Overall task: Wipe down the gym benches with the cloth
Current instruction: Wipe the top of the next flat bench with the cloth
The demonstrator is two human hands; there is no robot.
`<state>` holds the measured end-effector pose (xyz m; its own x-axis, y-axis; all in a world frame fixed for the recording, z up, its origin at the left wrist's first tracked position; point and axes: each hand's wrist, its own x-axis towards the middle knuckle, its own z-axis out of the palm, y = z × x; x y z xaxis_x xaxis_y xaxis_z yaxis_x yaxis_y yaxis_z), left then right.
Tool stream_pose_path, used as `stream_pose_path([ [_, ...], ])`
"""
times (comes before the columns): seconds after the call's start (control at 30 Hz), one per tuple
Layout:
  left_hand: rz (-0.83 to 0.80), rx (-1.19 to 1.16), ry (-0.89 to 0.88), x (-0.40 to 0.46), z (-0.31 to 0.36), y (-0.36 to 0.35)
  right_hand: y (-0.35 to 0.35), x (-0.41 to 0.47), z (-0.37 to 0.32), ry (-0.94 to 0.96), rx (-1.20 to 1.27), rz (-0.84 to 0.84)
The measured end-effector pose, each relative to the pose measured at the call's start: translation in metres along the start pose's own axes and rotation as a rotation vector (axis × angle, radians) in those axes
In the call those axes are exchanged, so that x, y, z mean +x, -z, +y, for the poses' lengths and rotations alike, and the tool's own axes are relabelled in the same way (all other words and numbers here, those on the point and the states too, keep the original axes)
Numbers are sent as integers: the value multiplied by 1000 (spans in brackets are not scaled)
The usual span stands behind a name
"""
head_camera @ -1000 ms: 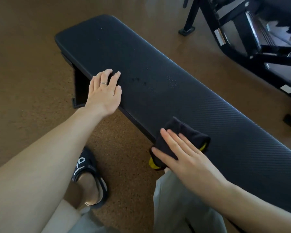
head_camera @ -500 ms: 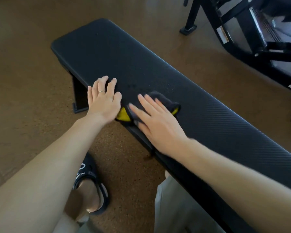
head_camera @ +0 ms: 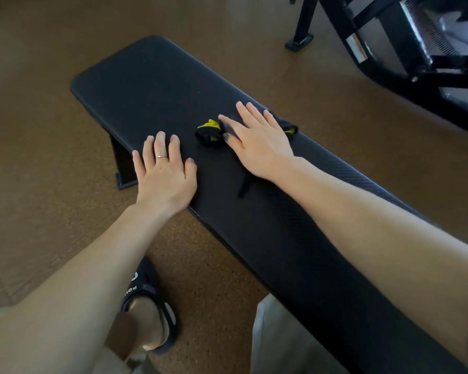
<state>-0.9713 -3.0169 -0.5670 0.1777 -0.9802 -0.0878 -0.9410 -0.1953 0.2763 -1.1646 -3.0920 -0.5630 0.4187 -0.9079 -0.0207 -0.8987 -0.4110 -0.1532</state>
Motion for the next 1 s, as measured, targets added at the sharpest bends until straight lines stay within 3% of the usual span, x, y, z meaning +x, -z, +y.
stream_pose_path([
  [0.07, 3, 5, 12, 0, 0, 1, -1, -4, -10, -3, 16, 10],
  [0.17, -8, 32, 17, 1, 2, 0, -6, -78, -14, 114, 49, 74],
  [0.3, 2, 48, 96, -1, 17, -6, -7, -163, -11, 183, 63, -27],
  [0.43, 51, 43, 138, -1, 29, -10, -5, -95, -4, 234, 67, 2],
  [0.57, 104, 12, 151, -1, 28, -13, 0, 9, -3, 128, 80, -2],
  [0.7, 136, 8, 147, -1, 28, -15, 8, 43, 14, 88, 79, 1],
  [0.87, 153, 19, 147, -2, 28, -16, 14, -31, 73, -146, 222, 49],
  [1.0, 172, 30, 143, -2, 28, -18, 23, -120, 107, -133, 226, -13],
])
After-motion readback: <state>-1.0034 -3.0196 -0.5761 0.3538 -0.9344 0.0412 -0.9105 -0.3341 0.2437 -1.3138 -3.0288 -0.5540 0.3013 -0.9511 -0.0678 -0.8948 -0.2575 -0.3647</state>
